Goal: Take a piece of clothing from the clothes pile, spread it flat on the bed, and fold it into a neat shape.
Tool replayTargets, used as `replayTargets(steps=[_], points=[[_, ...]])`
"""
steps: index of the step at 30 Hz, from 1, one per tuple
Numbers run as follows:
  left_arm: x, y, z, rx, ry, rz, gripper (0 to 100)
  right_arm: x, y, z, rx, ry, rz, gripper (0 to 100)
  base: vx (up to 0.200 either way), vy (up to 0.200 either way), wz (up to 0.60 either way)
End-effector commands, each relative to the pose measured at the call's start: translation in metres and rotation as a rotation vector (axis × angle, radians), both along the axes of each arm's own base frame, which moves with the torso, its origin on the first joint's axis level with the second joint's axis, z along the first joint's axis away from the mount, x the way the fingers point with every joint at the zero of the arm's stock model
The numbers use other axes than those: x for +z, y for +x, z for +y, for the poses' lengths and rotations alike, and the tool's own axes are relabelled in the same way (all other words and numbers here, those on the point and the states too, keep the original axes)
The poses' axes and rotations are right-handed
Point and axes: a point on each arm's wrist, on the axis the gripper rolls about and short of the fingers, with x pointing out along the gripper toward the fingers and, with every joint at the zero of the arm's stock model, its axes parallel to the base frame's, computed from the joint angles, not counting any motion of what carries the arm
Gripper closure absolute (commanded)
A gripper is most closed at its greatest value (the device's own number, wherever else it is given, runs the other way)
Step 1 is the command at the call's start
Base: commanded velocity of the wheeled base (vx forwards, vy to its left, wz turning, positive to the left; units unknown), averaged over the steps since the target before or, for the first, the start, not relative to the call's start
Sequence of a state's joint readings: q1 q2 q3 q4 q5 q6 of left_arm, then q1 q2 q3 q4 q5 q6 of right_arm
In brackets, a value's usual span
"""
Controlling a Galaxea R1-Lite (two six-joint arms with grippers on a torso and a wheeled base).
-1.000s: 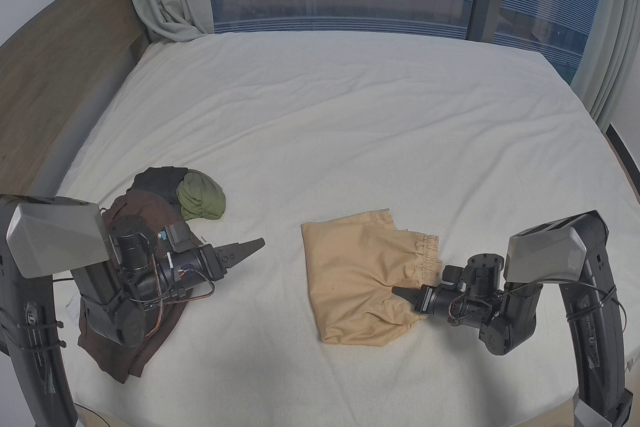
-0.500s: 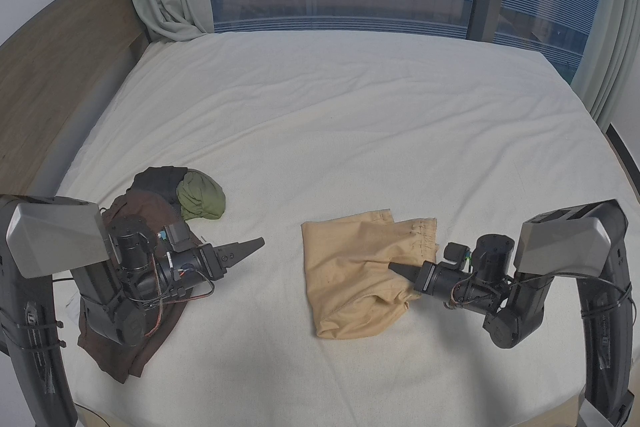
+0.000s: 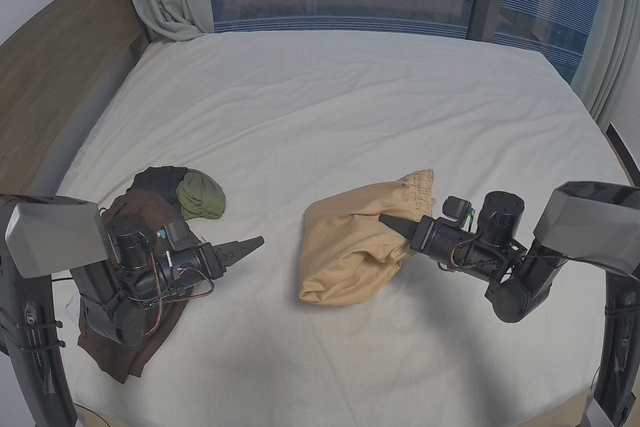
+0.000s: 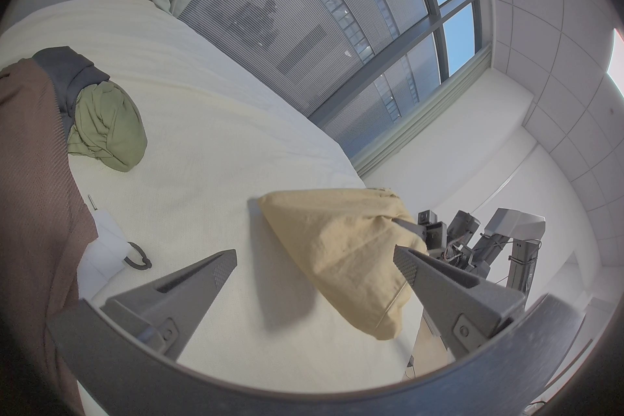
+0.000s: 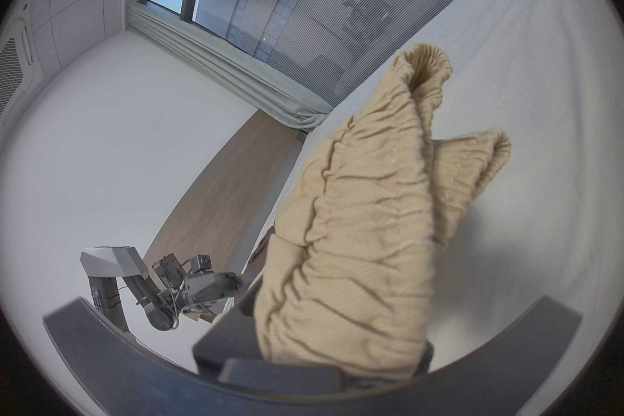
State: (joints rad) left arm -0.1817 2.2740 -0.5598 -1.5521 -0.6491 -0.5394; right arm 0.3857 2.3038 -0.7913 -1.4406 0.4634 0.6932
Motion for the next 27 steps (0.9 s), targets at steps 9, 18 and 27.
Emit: replayTargets(steps=[9,18,27], points=[[0.0,0.0,0.001,0.003,-0.001,-0.002,0,0.051,0.037,0.017,0.002,0.033,-0.081,100,0.0,0.0,0.0],[0.0,0.0,0.001,0.001,-0.001,-0.001,0,0.069,0.071,0.025,-0.01,0.037,-0.091,100,0.0,0.0,0.0],[0.0,0.0,0.001,0.001,-0.002,0.001,0,0.053,0.103,0.029,-0.025,0.025,-0.064,100,0.0,0.0,0.0]])
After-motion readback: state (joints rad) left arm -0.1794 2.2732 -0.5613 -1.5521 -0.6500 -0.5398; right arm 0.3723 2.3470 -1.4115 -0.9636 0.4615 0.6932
